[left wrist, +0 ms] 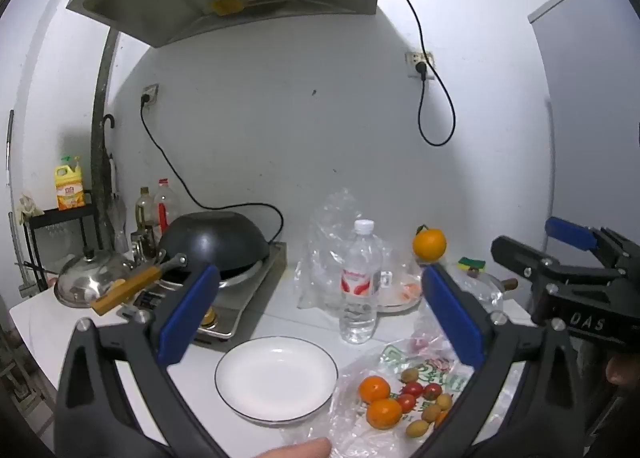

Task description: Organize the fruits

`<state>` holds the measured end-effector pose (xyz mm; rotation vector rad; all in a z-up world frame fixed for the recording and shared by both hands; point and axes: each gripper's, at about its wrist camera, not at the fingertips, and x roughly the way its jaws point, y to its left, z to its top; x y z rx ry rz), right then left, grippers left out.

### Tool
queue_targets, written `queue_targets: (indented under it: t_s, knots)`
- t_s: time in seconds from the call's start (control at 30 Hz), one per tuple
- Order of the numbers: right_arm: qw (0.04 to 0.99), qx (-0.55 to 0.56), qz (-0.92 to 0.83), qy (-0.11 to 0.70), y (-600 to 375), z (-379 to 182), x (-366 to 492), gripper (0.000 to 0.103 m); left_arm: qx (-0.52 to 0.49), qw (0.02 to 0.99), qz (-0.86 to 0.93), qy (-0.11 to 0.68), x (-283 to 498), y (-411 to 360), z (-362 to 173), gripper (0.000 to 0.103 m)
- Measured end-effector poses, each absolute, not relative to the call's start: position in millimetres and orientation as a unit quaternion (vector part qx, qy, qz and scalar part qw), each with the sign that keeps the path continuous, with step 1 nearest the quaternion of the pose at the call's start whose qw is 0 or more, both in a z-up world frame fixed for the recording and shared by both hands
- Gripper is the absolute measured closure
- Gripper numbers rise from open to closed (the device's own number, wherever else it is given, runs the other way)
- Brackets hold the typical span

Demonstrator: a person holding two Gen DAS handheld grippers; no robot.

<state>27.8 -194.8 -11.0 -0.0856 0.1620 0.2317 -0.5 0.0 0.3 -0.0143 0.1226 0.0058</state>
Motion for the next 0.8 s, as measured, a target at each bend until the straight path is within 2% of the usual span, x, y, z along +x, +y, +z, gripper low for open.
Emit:
queue_targets:
  t_s: [0.8]
  knots:
    - [0.989,-0.044,0.115,0.083,-196,-9,27,0.009,-0.007,0.997,-0.008,0.076,6,-3,-5,0.002]
